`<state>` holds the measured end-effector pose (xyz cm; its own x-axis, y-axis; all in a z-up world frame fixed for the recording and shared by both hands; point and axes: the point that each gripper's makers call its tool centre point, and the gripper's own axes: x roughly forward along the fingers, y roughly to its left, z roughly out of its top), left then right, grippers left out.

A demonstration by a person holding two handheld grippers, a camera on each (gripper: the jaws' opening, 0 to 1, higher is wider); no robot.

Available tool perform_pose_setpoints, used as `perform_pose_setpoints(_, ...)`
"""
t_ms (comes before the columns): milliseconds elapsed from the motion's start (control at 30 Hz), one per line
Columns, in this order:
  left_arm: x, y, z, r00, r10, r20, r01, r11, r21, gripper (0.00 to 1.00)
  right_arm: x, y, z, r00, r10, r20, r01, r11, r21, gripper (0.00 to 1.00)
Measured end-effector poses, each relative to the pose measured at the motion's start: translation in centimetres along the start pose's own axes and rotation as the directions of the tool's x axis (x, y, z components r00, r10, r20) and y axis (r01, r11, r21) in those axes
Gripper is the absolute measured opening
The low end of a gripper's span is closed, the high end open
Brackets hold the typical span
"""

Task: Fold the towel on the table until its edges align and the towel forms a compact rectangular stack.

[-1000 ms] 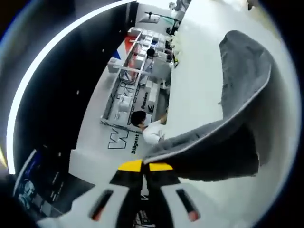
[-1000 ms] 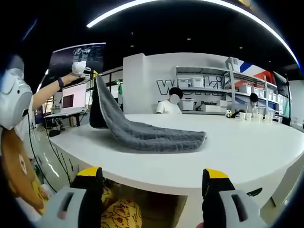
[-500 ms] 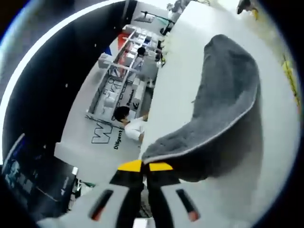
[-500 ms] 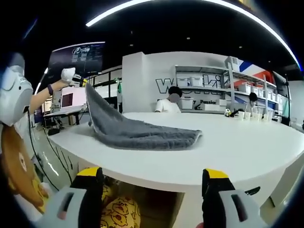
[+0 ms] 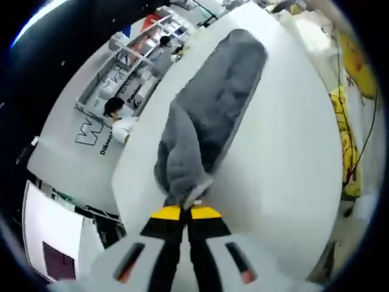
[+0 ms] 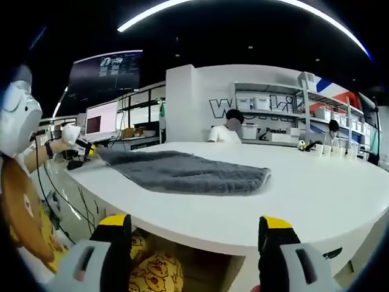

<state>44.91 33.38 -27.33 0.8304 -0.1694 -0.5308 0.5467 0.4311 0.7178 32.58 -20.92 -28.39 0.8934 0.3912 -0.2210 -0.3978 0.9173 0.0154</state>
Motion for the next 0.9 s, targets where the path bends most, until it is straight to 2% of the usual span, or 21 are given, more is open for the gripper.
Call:
perform_pose_setpoints(133,0.3,-1.8,-1.1,0.999,-0.032,-0.013,0.032,0.999,-0.023,0.04,0.2,0.1,-0.2,1.000,0.003,-0.008,-0.003,1.000,-0.001,0.90)
perform_pose_setpoints(333,0.7,-3.1,-1.3,0.998,-0.060,-0.011,0.060,0.997,-0.040,0.04,0.2,0.4,-0.1,1.000,0.007,-0.005,-0.007,1.000,-0.003,0.90)
perform_pose_setpoints(767,0.3,-3.3,-0.5,0.998,-0.061,0.017,0.062,0.996,-0.071,0.05,-0.2,0.4,-0.4,1.000,0.000,-0.005,0.000,1.000,0.001,0.90)
perform_pose_setpoints(900,-0.3,-3.8,0.0,0.996,-0.082,0.036,0.084,0.994,-0.075,0.12,-0.2,0.4,-0.4,1.000,0.000,-0.007,0.000,1.000,0.002,0.89)
